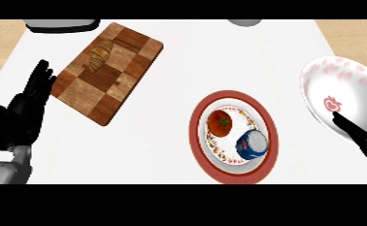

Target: Pick the can from the plate and place it in the bowl

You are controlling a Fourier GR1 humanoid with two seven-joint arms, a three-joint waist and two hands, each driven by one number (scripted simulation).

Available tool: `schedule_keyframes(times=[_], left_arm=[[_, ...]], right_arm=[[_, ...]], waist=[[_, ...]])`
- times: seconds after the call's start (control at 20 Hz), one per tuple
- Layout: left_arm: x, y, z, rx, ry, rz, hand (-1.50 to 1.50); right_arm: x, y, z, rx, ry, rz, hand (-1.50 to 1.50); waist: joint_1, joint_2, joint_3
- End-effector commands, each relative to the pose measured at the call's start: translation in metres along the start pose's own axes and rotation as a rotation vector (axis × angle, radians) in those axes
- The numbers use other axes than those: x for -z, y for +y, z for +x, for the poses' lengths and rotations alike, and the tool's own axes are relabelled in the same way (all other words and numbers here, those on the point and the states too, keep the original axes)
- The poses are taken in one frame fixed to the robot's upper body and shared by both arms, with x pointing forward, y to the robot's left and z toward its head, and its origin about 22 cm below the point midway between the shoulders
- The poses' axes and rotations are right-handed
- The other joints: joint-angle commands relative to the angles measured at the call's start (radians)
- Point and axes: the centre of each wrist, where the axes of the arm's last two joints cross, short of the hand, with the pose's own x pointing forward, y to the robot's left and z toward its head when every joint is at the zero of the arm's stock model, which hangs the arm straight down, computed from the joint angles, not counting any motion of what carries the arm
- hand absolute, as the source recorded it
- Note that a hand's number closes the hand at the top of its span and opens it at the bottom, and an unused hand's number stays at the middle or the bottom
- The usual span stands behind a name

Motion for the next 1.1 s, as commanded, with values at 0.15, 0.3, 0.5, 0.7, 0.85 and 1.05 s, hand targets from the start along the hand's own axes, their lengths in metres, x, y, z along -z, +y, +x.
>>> schedule_keyframes(times=[0.15, 0.3, 0.5, 0.7, 0.85, 1.05], left_arm=[[0.01, -0.009, 0.014, -0.018, -0.023, -0.024, 0.0], [0.012, -0.008, 0.02, -0.012, -0.029, -0.027, 0.0], [0.016, -0.024, 0.015, -0.008, -0.03, -0.031, 0.0], [0.014, -0.032, 0.008, 0.002, -0.025, -0.042, 0.0], [0.016, -0.007, 0.03, -0.007, -0.047, -0.064, 0.0], [0.01, -0.019, 0.013, -0.001, -0.036, -0.042, 0.0]], right_arm=[[0.003, -0.031, 0.041, -0.078, 0.057, -0.016, -1.5], [0.015, -0.044, 0.073, -0.113, 0.052, 0.007, -1.5], [0.038, -0.04, 0.075, -0.223, 0.124, 0.173, -1.5], [0.064, -0.049, 0.082, -0.31, 0.183, 0.3, -1.5], [0.083, -0.042, 0.081, -0.346, 0.248, 0.396, -1.5], [0.105, -0.021, 0.087, -0.365, 0.258, 0.532, -1.5]], waist=[[0.039, 0.011, 0.001], [0.047, 0.013, 0.0], [0.062, 0.018, -0.001], [0.07, 0.018, -0.001], [0.086, 0.017, -0.001], [0.077, 0.017, 0.0]])
